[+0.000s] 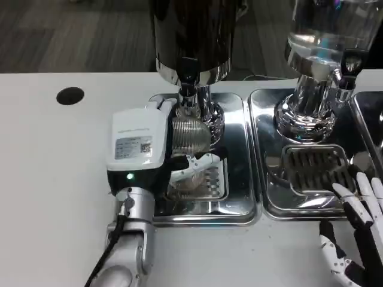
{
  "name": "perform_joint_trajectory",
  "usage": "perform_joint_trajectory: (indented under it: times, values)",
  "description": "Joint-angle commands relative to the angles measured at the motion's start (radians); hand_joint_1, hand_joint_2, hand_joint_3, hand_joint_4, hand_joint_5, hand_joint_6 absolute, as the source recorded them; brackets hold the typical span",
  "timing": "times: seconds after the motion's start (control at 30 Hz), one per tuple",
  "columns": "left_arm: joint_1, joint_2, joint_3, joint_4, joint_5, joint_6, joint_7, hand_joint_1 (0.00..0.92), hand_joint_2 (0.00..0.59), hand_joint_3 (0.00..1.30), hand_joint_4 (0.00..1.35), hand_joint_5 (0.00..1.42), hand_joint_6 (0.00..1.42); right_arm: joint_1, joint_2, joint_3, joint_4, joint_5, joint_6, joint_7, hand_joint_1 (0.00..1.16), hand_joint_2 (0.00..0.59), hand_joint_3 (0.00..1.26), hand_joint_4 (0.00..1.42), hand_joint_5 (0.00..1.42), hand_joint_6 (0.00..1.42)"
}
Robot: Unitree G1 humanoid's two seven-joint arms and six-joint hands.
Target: Grasp the cup under the faucet to collect the drink, then remove the cup.
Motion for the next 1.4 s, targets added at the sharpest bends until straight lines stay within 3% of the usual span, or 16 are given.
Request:
perform_joint_trajectory:
  times: [0.03, 0.17, 0.3, 0.67, 0.8, 1.13, 1.27, 1.4]
  values:
    - [-0.009, -0.003, -0.007, 0.021, 0.005, -0.001, 0.003, 0.025, 0.047, 0.33, 0.21, 0.46, 0.48, 0.003, 0.004, -0.014, 0.006, 0.013, -0.012, -0.014, 0.22, 0.476, 0.21, 0.0, 0.0, 0.0]
    - [0.012, -0.004, 0.012, -0.015, -0.014, -0.02, 0.03, 0.005, 0.028, 0.28, 0.15, 0.39, 0.38, -0.004, 0.004, -0.019, 0.014, 0.018, -0.016, -0.013, 0.22, 0.476, 0.21, 0.0, 0.0, 0.0]
    - [0.071, 0.032, 0.05, -0.114, -0.052, -0.101, 0.073, 0.0, 0.02, 0.23, 0.08, 0.29, 0.23, -0.015, 0.004, -0.016, 0.025, 0.004, -0.019, -0.026, 0.22, 0.476, 0.19, 0.0, 0.0, 0.0]
    - [0.136, 0.077, 0.128, -0.301, -0.117, -0.236, 0.043, 0.0, 0.024, 0.11, 0.0, 0.19, 0.11, -0.026, 0.014, -0.008, 0.007, -0.02, -0.006, -0.019, 0.22, 0.476, 0.17, 0.0, 0.0, 0.0]
    - [0.119, 0.085, 0.153, -0.319, -0.173, -0.313, 0.003, 0.0, 0.033, 0.08, 0.0, 0.18, 0.11, -0.022, 0.017, -0.01, 0.005, -0.02, -0.012, -0.028, 0.22, 0.476, 0.17, 0.0, 0.0, 0.0]
    - [0.083, 0.062, 0.148, -0.29, -0.196, -0.316, -0.104, 0.0, 0.035, 0.07, 0.0, 0.18, 0.11, -0.016, 0.018, -0.016, 0.028, -0.007, -0.029, -0.044, 0.22, 0.476, 0.17, 0.0, 0.0, 0.0]
    - [0.069, 0.061, 0.143, -0.281, -0.194, -0.312, -0.142, 0.0, 0.04, 0.13, 0.02, 0.22, 0.15, -0.019, 0.019, -0.017, 0.038, -0.002, -0.035, -0.046, 0.22, 0.476, 0.16, 0.0, 0.0, 0.0]
    - [0.059, 0.065, 0.137, -0.29, -0.186, -0.305, -0.178, 0.0, 0.041, 0.23, 0.13, 0.3, 0.21, -0.023, 0.021, -0.014, 0.043, -0.002, -0.037, -0.046, 0.22, 0.476, 0.16, 0.0, 0.0, 0.0]
